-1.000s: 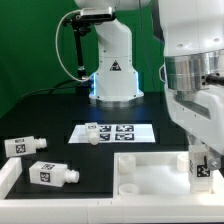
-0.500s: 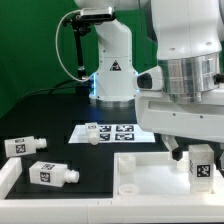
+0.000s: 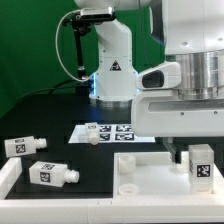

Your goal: Assemble one leg

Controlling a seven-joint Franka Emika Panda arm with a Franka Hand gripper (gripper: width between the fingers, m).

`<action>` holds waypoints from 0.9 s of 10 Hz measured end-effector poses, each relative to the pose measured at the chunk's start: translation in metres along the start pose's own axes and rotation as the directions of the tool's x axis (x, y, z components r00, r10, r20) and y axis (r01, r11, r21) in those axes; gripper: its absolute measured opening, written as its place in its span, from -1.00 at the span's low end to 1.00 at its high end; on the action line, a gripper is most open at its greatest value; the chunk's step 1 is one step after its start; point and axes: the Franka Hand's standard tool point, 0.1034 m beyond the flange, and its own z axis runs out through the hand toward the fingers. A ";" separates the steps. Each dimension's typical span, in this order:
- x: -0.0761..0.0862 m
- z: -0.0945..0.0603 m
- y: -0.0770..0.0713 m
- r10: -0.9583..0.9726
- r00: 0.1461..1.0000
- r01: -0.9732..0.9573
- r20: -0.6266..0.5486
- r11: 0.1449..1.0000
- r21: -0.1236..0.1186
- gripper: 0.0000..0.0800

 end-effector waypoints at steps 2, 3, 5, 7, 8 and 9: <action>0.000 0.000 0.000 0.083 0.997 -0.083 0.001 0.997 0.001 -0.29; 0.000 0.000 0.001 0.161 0.987 -0.161 0.001 0.987 0.001 -0.29; 0.001 0.001 0.002 0.321 0.947 -0.321 -0.002 0.947 0.001 -0.29; 0.001 0.002 0.003 0.550 0.835 -0.550 0.007 0.835 -0.005 -0.29; 0.001 0.001 0.004 0.698 0.716 -0.698 0.019 0.716 -0.006 -0.29; 0.001 0.002 0.005 0.825 0.564 -0.826 0.029 0.564 0.000 -0.29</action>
Offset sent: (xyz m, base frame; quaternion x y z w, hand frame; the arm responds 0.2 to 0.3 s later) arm 0.0000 0.0000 0.0000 0.0000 0.0000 0.1938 0.9810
